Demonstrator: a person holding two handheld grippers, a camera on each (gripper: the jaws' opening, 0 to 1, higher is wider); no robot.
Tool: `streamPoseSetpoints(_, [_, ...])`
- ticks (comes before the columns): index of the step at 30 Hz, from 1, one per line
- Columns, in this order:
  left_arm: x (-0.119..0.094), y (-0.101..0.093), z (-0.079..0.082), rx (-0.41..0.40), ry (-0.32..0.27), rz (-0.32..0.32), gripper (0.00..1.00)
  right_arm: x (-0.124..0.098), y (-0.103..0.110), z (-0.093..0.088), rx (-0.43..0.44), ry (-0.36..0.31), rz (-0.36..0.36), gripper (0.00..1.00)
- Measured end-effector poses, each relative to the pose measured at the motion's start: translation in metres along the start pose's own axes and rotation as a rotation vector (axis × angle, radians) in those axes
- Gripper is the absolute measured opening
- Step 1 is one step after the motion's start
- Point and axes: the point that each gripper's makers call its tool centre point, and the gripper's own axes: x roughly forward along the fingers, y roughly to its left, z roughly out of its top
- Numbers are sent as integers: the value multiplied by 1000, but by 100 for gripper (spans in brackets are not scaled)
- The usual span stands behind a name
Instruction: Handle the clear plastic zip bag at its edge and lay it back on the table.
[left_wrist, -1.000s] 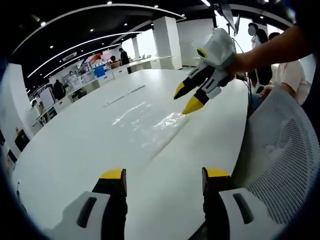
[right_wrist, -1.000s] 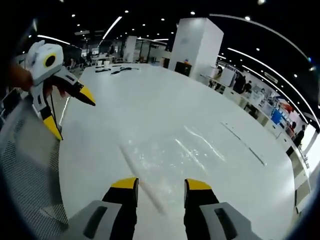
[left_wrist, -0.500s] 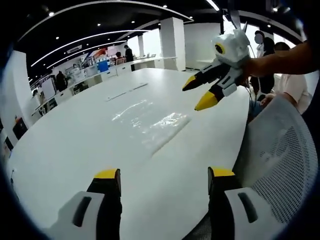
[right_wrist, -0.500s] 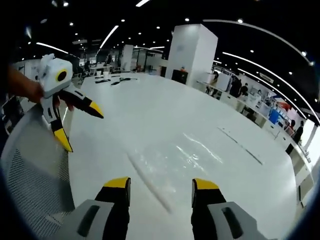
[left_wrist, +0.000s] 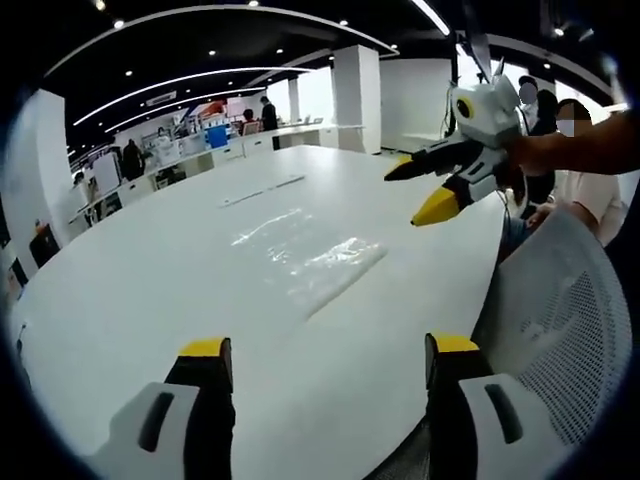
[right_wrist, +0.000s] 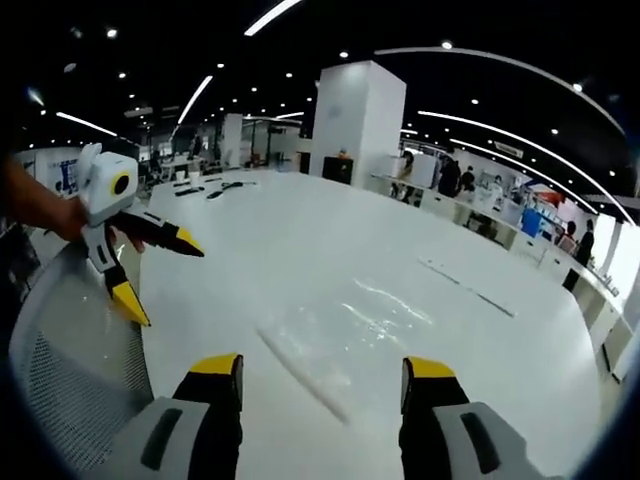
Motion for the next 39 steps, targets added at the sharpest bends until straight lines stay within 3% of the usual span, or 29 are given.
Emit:
streamPoseSetpoints(14, [-10,7,4,-27,-26,20,85,-19,5,0,121,-43,-31,75])
streamPoseSetpoints(22, [-16,5,9,-17,-37,30,85,-25,7,5,142,-76,-46,80])
streamPoseSetpoints(29, [-21,5,11,-42,-45,40,92,-36,7,16,155,-117,-79,87])
streamPoseSetpoints(39, [-28,1,13,-49,-62,48,97,-54,6,10,184,-149,-119,94])
